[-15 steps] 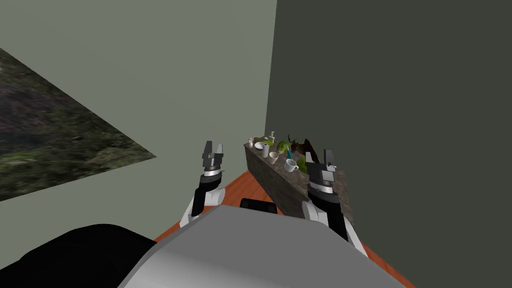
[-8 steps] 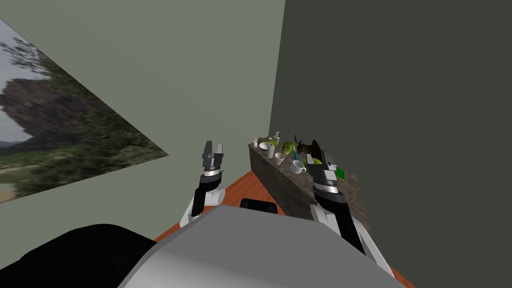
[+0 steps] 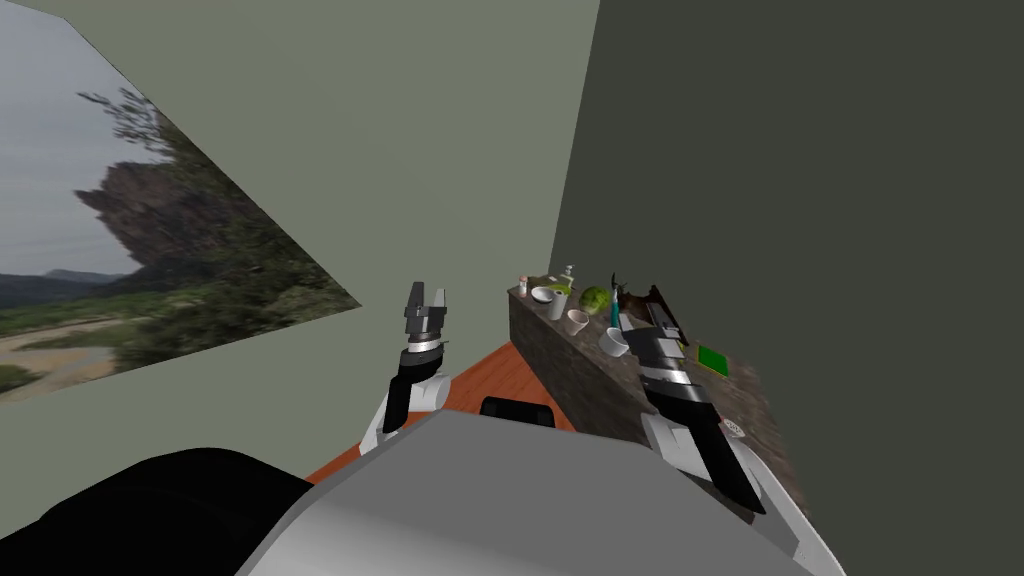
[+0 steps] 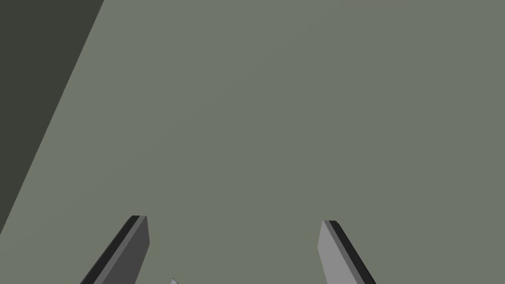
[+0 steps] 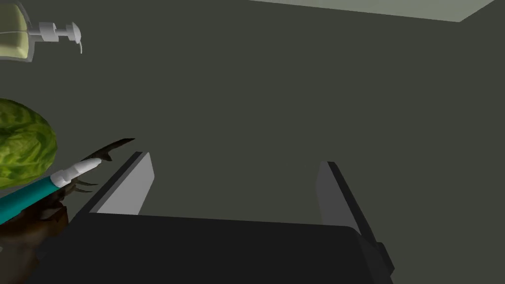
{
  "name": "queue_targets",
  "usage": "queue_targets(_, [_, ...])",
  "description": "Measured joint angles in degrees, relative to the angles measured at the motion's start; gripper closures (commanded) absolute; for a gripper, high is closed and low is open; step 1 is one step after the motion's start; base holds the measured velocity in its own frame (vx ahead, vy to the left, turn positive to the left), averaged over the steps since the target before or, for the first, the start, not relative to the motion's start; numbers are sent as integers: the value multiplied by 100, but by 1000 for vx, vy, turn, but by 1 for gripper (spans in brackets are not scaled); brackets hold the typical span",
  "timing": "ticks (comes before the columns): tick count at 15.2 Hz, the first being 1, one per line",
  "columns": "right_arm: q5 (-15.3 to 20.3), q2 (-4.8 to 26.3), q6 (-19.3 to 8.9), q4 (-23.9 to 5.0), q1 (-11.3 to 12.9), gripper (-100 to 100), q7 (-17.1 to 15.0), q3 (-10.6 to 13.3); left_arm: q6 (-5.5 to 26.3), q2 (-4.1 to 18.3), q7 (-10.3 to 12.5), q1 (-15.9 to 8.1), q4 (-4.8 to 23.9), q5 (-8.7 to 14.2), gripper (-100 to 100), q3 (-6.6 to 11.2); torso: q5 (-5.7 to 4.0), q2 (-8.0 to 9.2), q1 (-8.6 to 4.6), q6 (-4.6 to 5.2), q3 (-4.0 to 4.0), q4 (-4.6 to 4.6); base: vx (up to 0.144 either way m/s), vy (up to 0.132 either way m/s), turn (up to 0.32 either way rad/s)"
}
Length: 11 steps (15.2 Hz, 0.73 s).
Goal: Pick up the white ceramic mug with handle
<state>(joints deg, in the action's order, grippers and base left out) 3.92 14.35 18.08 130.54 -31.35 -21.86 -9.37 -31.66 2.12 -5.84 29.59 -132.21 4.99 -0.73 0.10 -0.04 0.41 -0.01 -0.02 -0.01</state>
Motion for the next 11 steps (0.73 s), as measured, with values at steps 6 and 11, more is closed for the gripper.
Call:
queue_targets(6, [-187,433,-580,-92,-40,-100,-670,-451,0,0,0,0,0,0,0,0,1,-7,5,-1,-4,-1,27,100,93])
queue_targets(11, [-345,731,-1079,-126,-139,-100,-1265,-811,0,0,0,0,0,0,0,0,0,-4,0,0,-2,-1,31,97,111])
